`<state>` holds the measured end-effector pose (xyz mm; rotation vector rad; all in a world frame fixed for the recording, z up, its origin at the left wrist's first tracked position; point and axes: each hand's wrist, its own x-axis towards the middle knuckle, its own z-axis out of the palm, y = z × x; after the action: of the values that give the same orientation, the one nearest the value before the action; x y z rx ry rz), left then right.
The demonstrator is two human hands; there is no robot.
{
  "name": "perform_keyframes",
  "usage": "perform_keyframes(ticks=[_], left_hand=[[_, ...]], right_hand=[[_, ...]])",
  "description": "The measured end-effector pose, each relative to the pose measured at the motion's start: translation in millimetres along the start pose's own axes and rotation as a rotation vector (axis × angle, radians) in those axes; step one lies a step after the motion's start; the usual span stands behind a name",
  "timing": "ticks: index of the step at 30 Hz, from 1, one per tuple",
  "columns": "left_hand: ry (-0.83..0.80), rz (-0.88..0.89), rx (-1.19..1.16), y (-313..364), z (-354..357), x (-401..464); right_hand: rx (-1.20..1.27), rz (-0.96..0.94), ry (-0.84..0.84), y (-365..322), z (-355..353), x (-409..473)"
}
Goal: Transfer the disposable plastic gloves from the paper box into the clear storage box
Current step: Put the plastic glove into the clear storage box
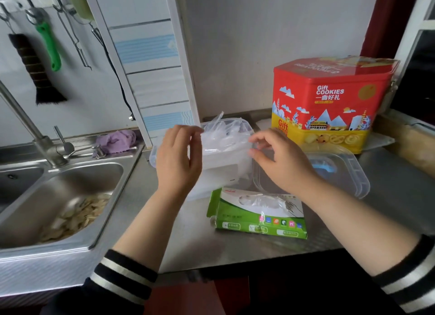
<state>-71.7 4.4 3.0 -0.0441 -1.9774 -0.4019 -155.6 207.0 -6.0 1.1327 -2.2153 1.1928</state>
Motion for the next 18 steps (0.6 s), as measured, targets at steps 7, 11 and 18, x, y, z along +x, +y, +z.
perform_keyframes(ticks=[7, 11, 18], left_hand=[[-0.337, 0.062, -0.157, 12.6, 18.8, -68.8], [-0.62, -0.005, -0.213, 11.6, 26.6, -76.4], [-0.703, 0.042, -0.149, 11.9, 38.9, -82.5]], right_hand=[[-0.131, 0.26, -0.5, 1.0, -3.5, -45.2], [-0.153, 0.287, -0.481, 3.8, 6.1, -58.8], [0.059, 0.42, -0.356, 12.9, 18.9, -57.5]])
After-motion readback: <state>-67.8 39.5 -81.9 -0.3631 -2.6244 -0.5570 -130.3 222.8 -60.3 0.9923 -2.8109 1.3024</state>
